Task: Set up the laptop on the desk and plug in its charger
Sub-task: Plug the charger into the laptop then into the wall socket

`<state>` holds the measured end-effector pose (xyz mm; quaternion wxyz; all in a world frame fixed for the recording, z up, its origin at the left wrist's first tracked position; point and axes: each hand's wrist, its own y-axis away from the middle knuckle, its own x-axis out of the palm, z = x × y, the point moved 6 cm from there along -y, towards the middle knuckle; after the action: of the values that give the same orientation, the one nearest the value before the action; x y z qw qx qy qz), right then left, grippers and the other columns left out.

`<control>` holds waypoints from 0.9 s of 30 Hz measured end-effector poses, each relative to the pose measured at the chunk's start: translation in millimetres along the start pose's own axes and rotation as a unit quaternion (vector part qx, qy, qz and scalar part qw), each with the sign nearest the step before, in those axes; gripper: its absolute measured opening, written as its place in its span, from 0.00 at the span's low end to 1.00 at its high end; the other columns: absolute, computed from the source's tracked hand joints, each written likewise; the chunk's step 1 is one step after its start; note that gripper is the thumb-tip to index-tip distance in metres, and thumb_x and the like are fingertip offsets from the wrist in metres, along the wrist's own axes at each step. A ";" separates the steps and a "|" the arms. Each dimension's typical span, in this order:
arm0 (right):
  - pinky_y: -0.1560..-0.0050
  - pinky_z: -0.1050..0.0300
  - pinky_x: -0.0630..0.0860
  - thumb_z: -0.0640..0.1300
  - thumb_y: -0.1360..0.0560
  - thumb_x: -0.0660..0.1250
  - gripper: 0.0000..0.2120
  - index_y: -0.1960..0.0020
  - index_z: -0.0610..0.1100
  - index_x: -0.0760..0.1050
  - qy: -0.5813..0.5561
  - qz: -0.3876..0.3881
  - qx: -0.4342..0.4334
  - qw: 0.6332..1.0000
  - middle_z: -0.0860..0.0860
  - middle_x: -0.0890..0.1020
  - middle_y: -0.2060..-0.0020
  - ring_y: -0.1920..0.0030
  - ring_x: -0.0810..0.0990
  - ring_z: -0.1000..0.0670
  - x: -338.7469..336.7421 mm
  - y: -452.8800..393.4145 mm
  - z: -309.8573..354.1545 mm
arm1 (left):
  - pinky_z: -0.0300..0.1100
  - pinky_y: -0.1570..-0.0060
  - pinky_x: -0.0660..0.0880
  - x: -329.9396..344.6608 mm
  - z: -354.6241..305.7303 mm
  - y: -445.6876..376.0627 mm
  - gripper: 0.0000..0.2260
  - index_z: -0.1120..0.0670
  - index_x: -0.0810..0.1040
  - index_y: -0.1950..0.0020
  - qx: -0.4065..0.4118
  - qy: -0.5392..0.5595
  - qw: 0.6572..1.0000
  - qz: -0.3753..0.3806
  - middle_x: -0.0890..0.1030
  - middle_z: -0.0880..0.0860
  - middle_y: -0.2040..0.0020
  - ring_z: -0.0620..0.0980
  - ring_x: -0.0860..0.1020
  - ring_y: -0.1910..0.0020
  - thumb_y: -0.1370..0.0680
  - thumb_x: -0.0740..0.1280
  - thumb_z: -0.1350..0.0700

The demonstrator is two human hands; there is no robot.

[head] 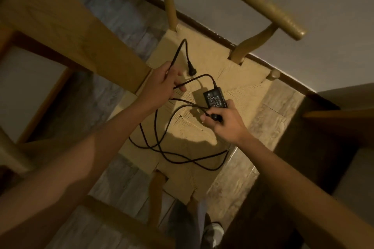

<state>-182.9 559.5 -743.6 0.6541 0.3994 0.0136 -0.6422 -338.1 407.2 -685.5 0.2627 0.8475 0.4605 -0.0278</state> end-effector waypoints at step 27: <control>0.45 0.51 0.79 0.62 0.23 0.66 0.13 0.44 0.58 0.83 0.032 -0.243 -0.060 0.968 0.53 0.71 0.41 0.43 0.73 0.53 -148.8 439.4 141.4 | 0.42 0.48 0.80 124.1 -297.4 328.4 0.13 0.54 0.81 0.44 0.256 -0.091 0.915 0.299 0.83 0.49 0.45 0.44 0.81 0.47 0.15 0.57 0.56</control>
<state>95.0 543.3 -346.5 0.5007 0.3645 0.1696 -0.7666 -63.6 498.5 -327.7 0.0735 0.9776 0.1367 -0.1422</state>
